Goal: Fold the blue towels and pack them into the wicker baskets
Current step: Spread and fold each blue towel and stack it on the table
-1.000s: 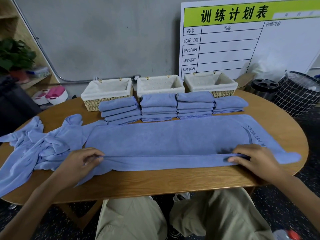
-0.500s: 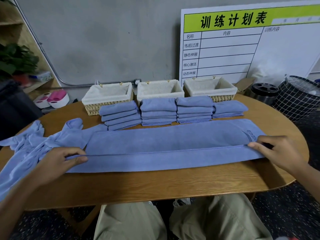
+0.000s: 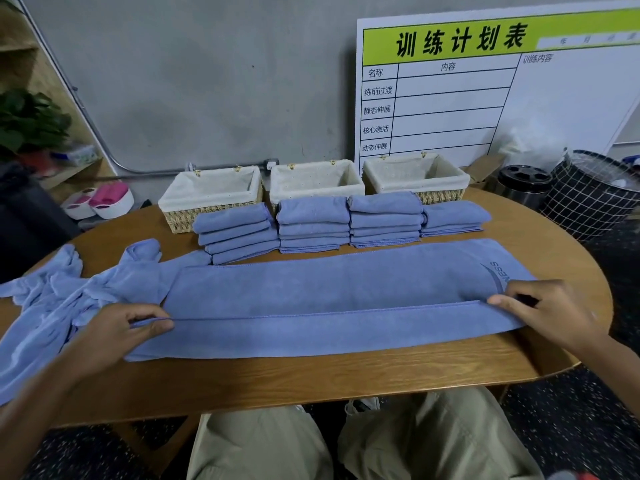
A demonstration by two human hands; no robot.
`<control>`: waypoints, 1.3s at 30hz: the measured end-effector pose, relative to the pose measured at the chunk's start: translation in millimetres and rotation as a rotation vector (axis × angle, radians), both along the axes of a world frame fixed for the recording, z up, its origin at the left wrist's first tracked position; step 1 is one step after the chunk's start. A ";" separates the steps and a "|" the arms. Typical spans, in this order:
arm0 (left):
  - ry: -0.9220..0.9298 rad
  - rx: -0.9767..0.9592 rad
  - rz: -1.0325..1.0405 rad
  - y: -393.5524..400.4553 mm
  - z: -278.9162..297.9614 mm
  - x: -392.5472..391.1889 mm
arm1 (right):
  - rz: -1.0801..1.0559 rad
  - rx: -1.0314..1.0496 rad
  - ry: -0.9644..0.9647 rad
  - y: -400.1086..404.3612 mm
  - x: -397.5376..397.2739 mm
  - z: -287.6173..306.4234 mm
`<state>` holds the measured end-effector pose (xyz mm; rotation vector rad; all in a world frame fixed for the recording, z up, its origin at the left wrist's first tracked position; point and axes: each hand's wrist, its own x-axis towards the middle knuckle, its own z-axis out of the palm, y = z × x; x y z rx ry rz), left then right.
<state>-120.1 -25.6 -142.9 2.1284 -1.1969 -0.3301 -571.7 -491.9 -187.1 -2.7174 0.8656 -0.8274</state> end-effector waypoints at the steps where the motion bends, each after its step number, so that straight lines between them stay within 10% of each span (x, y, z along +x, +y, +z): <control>1: -0.008 -0.007 0.011 -0.8 -0.3 -0.6 | -0.003 0.001 -0.003 0.0 0.0 -0.4; 39: -0.022 0.017 -0.030 -3.1 -9.0 -4.2 | -0.037 -0.019 0.004 11.4 -0.3 -6.6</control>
